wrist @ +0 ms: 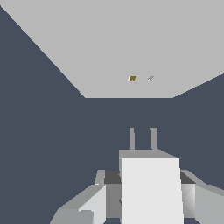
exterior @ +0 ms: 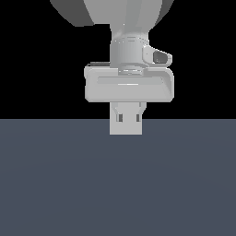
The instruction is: Plug the charger into the wall socket.
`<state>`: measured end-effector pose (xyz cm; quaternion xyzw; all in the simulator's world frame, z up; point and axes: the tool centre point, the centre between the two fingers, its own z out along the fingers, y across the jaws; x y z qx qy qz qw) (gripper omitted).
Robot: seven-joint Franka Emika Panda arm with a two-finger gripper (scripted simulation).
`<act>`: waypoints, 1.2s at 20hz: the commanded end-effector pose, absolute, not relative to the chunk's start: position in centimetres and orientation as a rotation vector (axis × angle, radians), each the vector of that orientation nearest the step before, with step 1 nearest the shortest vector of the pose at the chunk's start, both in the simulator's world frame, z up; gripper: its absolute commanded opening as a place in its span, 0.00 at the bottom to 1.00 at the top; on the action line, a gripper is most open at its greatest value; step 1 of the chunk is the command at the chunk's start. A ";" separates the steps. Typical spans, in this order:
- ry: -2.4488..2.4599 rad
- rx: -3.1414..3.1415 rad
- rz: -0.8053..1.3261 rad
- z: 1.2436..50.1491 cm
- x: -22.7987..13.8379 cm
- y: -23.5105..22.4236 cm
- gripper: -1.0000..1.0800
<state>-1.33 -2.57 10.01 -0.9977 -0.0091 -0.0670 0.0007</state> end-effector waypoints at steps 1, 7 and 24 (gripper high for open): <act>-0.029 -3.133 -0.211 10.0 -1.3 -2.5 0.00; -0.029 -3.133 -0.211 10.0 -1.2 -2.5 0.00; -0.028 -3.133 -0.210 10.0 3.4 -2.4 0.00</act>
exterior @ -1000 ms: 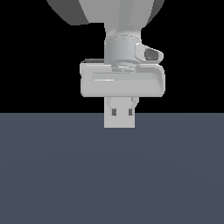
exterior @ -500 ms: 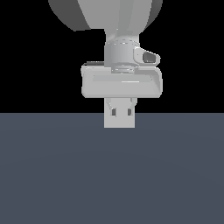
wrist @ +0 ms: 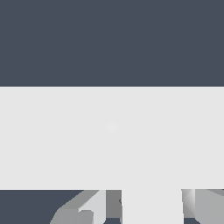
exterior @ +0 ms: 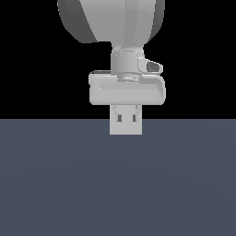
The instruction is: Plug the charger into the wall socket.
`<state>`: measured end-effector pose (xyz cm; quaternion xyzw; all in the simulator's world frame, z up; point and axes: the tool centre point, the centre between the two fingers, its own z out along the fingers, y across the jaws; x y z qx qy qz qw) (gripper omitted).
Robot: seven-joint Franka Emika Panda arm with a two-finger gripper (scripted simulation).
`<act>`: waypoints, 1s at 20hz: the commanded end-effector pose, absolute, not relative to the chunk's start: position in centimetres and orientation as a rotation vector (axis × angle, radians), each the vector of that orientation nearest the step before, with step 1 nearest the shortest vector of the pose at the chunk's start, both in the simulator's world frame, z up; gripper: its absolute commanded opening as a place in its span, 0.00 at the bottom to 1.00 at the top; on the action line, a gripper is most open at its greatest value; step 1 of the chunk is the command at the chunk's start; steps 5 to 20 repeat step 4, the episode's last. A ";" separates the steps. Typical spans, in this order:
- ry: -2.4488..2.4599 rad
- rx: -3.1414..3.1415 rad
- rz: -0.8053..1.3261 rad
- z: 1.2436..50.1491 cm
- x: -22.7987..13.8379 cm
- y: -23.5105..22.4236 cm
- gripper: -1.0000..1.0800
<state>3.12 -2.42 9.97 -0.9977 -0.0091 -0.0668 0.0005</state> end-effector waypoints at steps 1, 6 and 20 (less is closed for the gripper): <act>-0.028 -3.133 -0.210 10.0 3.5 -2.4 0.00; -0.028 -3.133 -0.210 10.0 3.7 -2.4 0.00; -0.028 -3.133 -0.210 10.0 3.7 -2.4 0.00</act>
